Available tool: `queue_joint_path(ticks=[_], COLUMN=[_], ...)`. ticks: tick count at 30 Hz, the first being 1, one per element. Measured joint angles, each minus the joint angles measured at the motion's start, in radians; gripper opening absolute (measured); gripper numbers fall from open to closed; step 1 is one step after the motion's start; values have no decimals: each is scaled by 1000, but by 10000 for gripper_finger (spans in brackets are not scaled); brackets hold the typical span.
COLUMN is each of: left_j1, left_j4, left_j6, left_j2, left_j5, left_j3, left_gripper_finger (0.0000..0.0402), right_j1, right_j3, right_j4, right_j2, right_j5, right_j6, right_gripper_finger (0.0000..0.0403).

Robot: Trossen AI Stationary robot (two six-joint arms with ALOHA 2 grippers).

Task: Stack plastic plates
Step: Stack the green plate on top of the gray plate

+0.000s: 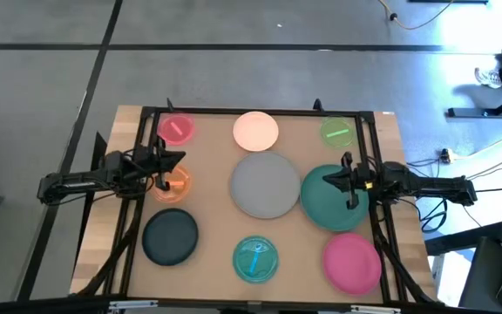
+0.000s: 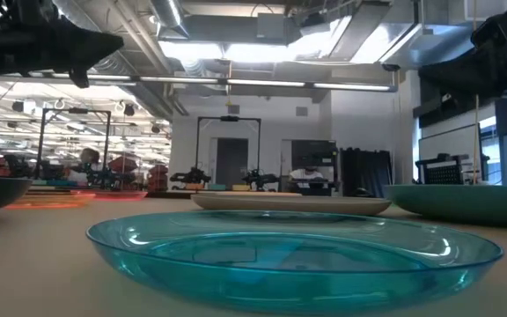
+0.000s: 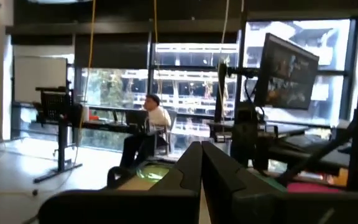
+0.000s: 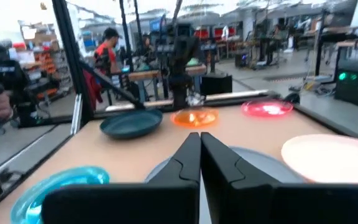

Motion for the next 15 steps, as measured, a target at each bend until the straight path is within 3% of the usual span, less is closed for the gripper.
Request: queue_joint_path(ticks=[8, 15], left_j1=[0, 0], left_j4=[80, 158], left_j6=[8, -56], left_j2=[4, 124], left_j5=[35, 50], left_j3=[0, 0], left_gripper_finger=[2, 2], right_j1=[0, 0], right_j3=[0, 26], right_j4=[2, 1], right_j2=[9, 112], right_j5=[105, 133], right_j6=[39, 0], right_gripper_finger=[7, 7])
